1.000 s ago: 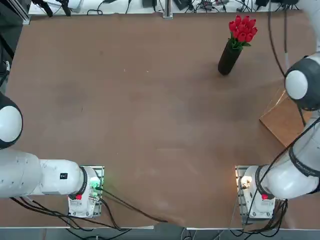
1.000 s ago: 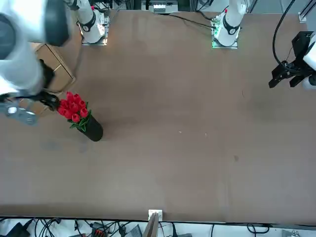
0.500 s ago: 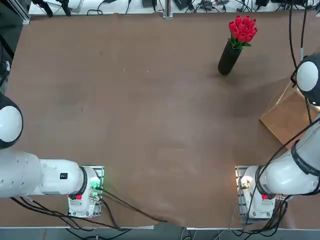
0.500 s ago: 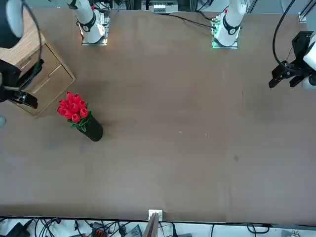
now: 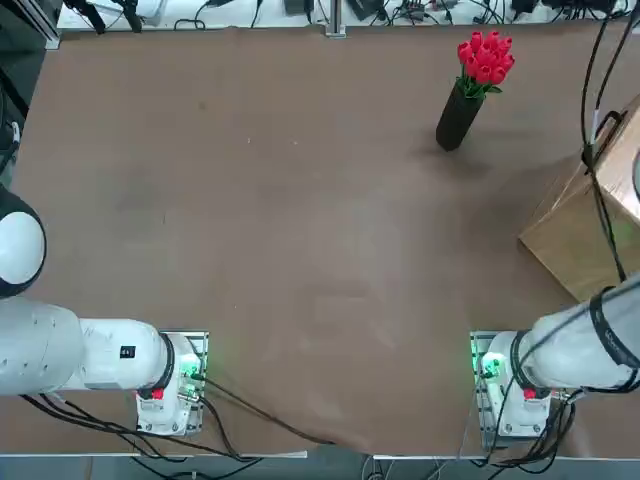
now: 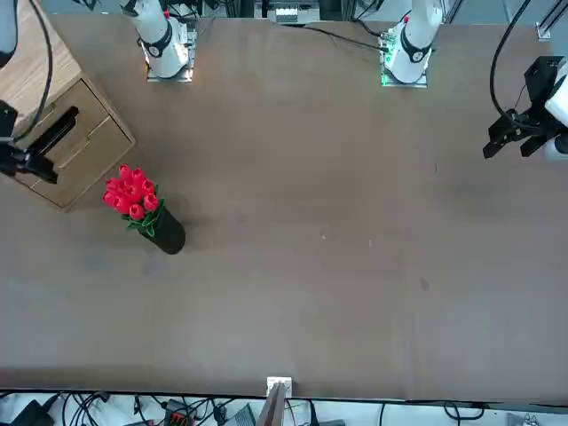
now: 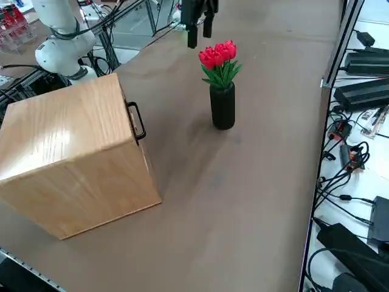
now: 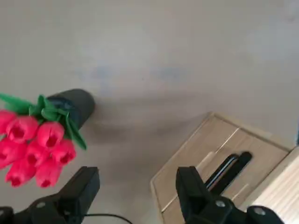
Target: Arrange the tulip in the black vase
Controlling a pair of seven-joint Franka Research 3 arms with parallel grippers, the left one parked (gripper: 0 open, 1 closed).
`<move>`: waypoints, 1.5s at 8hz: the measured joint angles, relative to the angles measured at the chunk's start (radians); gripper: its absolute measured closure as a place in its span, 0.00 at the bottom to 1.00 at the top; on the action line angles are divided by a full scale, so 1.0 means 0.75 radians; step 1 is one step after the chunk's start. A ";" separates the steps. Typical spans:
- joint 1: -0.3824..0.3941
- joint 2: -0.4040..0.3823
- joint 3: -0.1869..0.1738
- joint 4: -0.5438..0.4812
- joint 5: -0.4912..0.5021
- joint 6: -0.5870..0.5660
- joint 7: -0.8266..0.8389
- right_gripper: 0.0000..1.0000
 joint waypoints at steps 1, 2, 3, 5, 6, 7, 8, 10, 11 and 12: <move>0.000 -0.102 -0.022 -0.134 0.052 0.025 0.000 0.00; 0.002 -0.182 -0.052 -0.225 0.111 0.037 -0.001 0.00; 0.013 -0.234 -0.094 -0.285 0.177 0.054 -0.003 0.00; 0.043 -0.271 -0.159 -0.324 0.284 0.091 -0.004 0.00; 0.052 -0.276 -0.166 -0.324 0.291 0.093 -0.004 0.00; 0.060 -0.285 -0.166 -0.324 0.287 0.092 -0.005 0.00; 0.066 -0.295 -0.166 -0.324 0.278 0.089 -0.036 0.00; 0.076 -0.313 -0.166 -0.328 0.218 0.084 -0.114 0.00; 0.086 -0.318 -0.165 -0.332 0.199 0.085 -0.126 0.00; 0.098 -0.324 -0.164 -0.340 0.194 0.087 -0.130 0.00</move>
